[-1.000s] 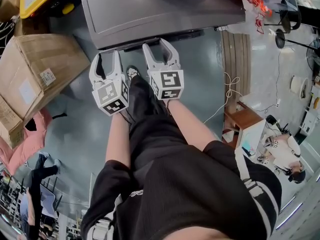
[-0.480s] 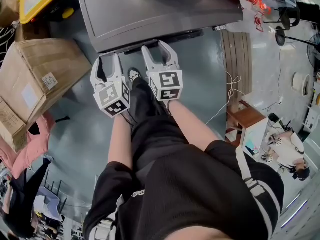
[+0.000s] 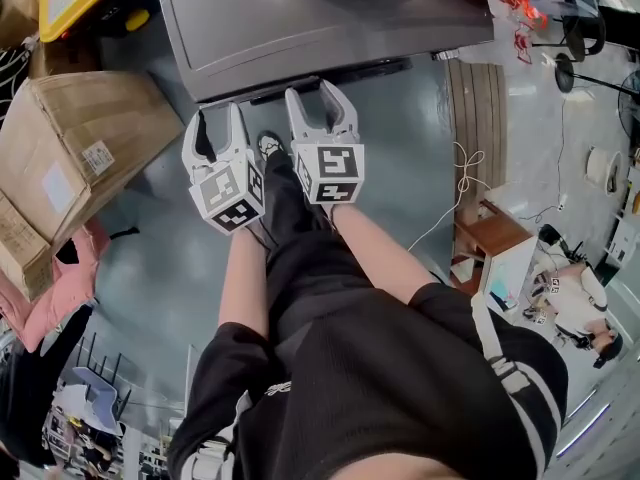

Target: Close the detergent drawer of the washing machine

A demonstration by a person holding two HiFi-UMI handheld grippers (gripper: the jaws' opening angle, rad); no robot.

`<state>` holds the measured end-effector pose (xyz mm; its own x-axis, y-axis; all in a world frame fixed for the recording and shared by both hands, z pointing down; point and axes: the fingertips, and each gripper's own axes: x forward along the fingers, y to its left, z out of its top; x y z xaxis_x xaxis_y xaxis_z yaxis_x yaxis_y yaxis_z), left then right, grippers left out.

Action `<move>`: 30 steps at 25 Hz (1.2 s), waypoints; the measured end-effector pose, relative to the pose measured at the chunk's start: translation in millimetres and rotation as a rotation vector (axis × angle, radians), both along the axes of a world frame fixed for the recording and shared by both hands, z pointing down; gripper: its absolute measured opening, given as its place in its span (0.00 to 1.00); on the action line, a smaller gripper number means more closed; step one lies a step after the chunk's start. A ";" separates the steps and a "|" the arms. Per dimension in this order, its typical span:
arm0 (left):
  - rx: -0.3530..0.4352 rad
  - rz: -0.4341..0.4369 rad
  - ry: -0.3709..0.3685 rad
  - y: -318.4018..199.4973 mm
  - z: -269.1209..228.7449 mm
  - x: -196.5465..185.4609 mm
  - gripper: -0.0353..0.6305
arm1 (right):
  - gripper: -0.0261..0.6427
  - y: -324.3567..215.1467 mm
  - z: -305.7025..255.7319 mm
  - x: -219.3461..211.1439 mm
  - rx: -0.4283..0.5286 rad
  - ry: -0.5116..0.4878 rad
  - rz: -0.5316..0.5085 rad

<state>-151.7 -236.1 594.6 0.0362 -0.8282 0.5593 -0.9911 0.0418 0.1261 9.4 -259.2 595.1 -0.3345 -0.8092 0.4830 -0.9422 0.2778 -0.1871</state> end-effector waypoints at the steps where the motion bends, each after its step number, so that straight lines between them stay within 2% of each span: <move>1: -0.001 0.002 0.000 -0.1 0.2 0.0 0.42 | 0.34 0.1 0.2 -0.1 -0.001 0.000 0.000; 10: -0.002 0.010 0.002 -2.2 1.1 -1.3 0.42 | 0.34 -2.1 1.0 -2.0 0.001 0.001 -0.018; 16: 0.011 0.012 -0.009 -12.7 2.1 -4.6 0.42 | 0.34 -9.7 2.8 -0.6 -0.009 0.030 0.033; 22: 0.012 0.025 -0.024 -12.4 3.0 -4.7 0.41 | 0.35 -9.7 4.1 -0.7 -0.018 0.060 0.036; 26: -0.011 0.039 0.009 -6.0 8.1 -0.2 0.41 | 0.33 -4.8 5.7 -2.4 -0.029 0.094 -0.028; 30: -0.010 0.075 0.004 5.8 6.0 8.5 0.40 | 0.24 1.7 -3.2 -4.8 0.003 0.124 -0.130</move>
